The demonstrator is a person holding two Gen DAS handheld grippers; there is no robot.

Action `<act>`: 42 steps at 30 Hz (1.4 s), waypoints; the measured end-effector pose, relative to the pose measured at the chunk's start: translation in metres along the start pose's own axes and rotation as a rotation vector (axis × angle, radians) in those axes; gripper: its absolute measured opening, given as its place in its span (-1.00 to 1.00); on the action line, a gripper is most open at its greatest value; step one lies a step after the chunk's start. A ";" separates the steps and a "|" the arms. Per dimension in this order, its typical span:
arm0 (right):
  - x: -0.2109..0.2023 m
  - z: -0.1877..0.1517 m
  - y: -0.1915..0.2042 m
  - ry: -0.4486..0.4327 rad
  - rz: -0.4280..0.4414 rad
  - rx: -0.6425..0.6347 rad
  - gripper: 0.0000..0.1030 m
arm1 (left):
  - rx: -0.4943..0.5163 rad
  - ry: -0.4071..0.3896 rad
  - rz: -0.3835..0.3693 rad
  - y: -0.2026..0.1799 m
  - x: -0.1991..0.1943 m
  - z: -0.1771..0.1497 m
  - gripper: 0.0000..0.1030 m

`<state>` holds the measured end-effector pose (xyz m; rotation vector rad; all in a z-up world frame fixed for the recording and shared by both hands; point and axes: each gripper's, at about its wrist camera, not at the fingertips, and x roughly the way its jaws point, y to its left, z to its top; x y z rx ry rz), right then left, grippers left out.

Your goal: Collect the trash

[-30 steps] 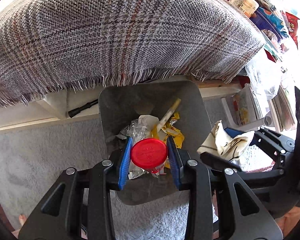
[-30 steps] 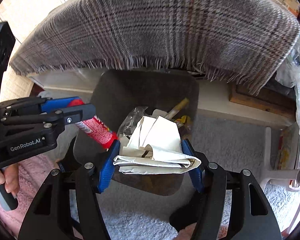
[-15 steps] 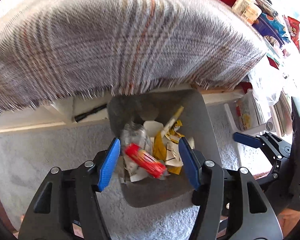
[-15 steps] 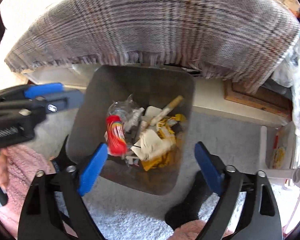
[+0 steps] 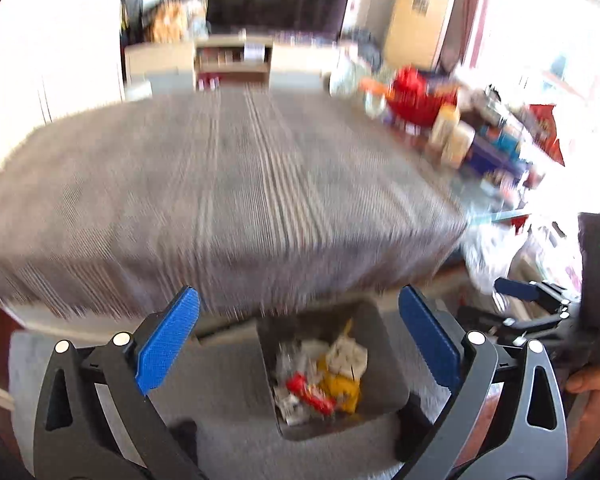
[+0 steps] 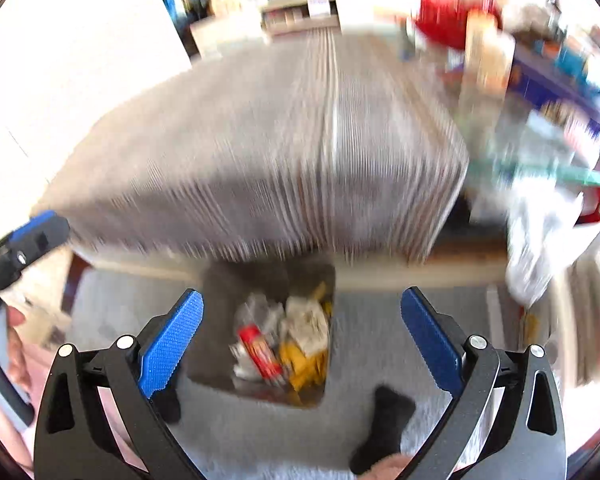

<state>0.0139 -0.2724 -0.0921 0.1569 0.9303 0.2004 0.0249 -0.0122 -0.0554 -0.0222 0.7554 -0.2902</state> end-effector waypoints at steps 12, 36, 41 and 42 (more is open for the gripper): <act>-0.087 0.070 0.026 -0.400 -0.078 0.005 0.94 | 0.046 -0.286 0.117 0.004 -0.059 0.066 0.84; -0.072 0.073 0.037 -0.550 -0.234 -0.079 0.94 | 0.092 -0.391 0.188 0.003 -0.038 0.053 0.84; -0.067 0.067 0.031 -0.526 -0.263 -0.066 0.94 | 0.098 -0.364 0.172 -0.002 -0.029 0.046 0.84; -0.065 0.066 0.031 -0.518 -0.269 -0.064 0.94 | 0.099 -0.363 0.171 -0.002 -0.028 0.045 0.84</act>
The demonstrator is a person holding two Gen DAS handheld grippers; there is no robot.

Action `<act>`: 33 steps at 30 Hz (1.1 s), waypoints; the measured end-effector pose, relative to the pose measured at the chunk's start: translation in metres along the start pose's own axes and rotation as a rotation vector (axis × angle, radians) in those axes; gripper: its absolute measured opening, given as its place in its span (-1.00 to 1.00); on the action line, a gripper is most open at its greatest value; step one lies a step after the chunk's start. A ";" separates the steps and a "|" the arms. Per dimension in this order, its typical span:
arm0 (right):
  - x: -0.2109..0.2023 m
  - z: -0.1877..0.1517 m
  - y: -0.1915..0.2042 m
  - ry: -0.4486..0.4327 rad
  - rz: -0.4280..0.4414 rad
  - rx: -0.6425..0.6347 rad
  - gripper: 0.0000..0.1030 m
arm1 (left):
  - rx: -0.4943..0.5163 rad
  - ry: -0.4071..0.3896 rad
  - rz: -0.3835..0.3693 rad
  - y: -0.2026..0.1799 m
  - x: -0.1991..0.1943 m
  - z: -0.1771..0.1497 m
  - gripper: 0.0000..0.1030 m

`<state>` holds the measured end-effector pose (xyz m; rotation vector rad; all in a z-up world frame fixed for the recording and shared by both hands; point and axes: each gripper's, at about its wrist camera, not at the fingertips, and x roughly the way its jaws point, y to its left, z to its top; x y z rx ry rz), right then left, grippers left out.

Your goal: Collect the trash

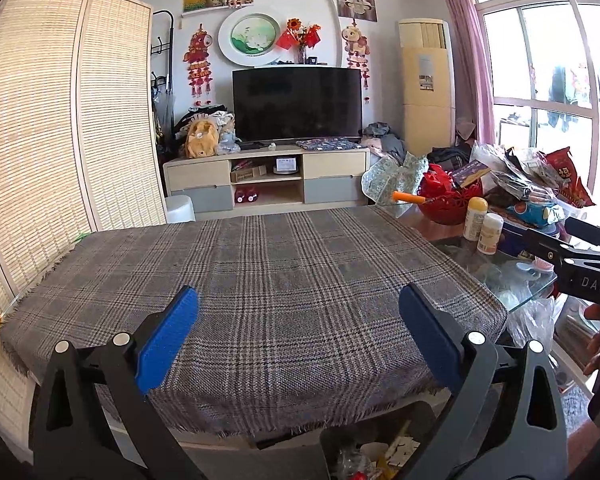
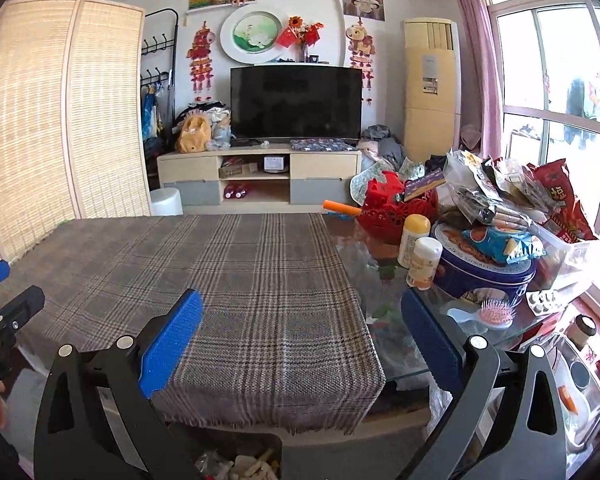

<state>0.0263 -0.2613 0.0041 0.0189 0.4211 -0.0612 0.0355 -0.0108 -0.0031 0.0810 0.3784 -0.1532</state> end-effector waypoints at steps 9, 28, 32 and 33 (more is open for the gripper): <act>0.010 -0.005 0.000 0.053 0.009 0.012 0.94 | -0.003 0.014 -0.005 -0.001 0.004 0.000 0.84; 0.005 -0.005 0.003 0.034 0.001 0.001 0.94 | -0.021 0.006 -0.009 0.001 0.000 0.003 0.84; 0.005 -0.004 0.003 0.036 0.002 0.002 0.94 | -0.019 0.007 -0.007 0.000 0.000 0.003 0.84; 0.006 -0.004 0.003 0.038 0.004 0.002 0.94 | -0.018 0.007 -0.008 0.000 0.000 0.003 0.84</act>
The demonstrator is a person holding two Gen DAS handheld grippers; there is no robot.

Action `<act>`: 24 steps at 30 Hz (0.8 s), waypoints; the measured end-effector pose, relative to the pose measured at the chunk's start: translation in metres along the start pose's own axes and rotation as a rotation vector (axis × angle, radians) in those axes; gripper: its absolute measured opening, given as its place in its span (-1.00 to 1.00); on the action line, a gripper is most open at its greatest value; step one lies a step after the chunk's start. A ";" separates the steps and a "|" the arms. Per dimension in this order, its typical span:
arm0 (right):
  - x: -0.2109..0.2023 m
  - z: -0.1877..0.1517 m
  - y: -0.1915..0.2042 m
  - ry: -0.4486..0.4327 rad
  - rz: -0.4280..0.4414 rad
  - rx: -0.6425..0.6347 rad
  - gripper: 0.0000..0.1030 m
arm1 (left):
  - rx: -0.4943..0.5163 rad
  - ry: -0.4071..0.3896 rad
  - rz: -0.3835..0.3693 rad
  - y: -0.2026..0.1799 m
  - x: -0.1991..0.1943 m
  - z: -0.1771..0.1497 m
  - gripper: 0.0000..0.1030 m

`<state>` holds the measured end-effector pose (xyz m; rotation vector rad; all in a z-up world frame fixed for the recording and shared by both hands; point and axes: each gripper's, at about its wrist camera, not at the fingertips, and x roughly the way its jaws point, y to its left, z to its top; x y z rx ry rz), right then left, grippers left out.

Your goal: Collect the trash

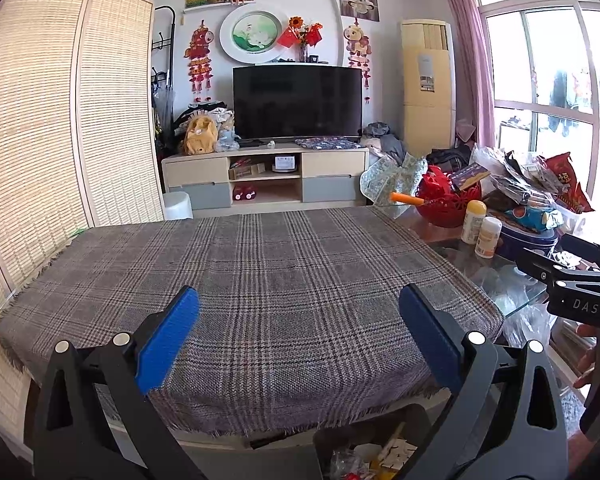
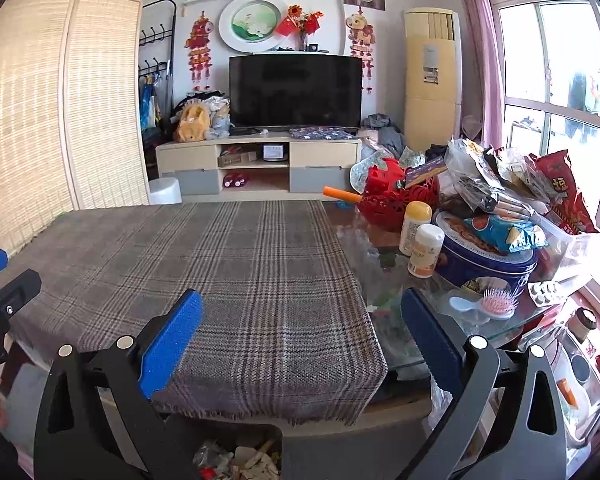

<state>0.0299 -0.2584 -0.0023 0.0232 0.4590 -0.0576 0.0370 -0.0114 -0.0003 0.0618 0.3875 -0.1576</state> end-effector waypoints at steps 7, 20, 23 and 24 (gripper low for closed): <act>0.002 0.000 0.001 0.003 -0.001 -0.006 0.94 | -0.007 -0.010 0.004 0.001 -0.001 0.002 0.84; 0.002 0.000 0.001 0.005 0.002 -0.003 0.94 | -0.010 -0.005 0.005 0.001 -0.001 0.002 0.84; 0.002 0.000 0.002 0.003 0.001 -0.002 0.94 | -0.007 -0.005 0.003 0.000 -0.001 0.002 0.84; 0.002 0.000 0.002 0.004 0.001 -0.002 0.94 | -0.006 -0.004 0.003 0.000 -0.001 0.002 0.84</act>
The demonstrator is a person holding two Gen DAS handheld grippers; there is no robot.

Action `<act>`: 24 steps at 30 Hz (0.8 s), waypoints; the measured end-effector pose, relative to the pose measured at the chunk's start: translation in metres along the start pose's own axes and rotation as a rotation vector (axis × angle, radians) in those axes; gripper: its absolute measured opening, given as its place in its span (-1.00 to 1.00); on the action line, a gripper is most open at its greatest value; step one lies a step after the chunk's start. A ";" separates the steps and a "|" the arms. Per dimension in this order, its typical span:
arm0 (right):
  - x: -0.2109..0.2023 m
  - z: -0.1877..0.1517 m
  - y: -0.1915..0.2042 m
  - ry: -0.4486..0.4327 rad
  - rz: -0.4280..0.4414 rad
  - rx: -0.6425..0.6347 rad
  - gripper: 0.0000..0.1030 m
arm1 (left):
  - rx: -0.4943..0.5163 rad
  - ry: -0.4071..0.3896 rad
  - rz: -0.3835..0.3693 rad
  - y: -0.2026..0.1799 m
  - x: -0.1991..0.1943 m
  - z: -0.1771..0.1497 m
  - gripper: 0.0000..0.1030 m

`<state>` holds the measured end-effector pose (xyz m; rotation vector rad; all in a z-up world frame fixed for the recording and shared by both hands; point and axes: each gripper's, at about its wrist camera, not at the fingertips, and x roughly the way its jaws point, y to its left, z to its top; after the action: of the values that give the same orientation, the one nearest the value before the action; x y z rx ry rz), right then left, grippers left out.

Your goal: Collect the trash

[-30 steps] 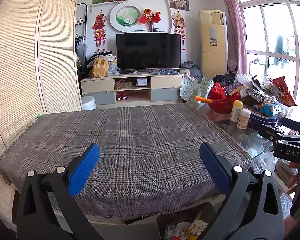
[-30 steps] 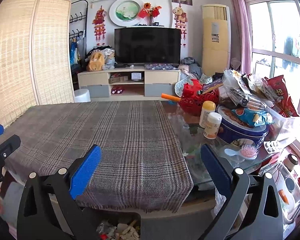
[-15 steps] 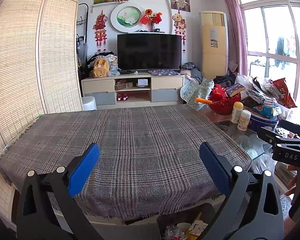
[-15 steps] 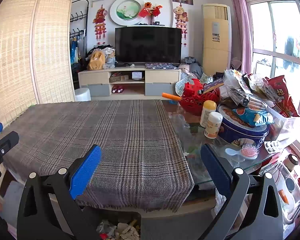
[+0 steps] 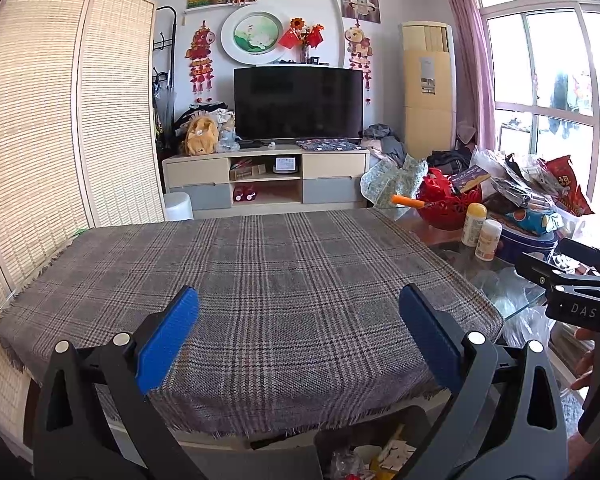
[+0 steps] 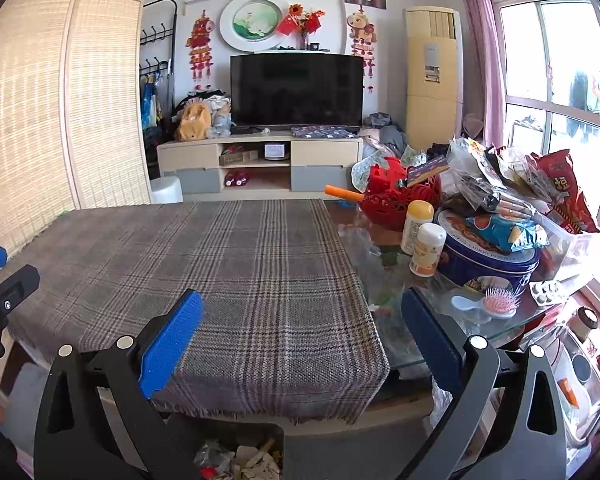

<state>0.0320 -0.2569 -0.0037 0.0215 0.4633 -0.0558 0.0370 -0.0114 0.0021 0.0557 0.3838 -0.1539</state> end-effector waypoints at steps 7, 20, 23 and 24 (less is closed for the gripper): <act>-0.001 0.000 -0.001 0.006 0.005 0.010 0.94 | 0.000 0.005 -0.001 -0.001 0.001 -0.001 0.84; -0.002 0.000 0.000 0.006 0.006 0.013 0.94 | -0.003 0.003 0.001 0.001 0.001 -0.001 0.84; -0.002 0.000 0.000 0.006 0.006 0.012 0.94 | -0.005 0.005 0.002 0.001 0.001 0.000 0.84; -0.001 0.000 -0.001 0.006 0.005 0.013 0.94 | -0.005 0.005 0.004 0.001 0.001 0.000 0.84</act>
<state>0.0310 -0.2578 -0.0029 0.0353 0.4687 -0.0537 0.0386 -0.0106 0.0017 0.0517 0.3892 -0.1492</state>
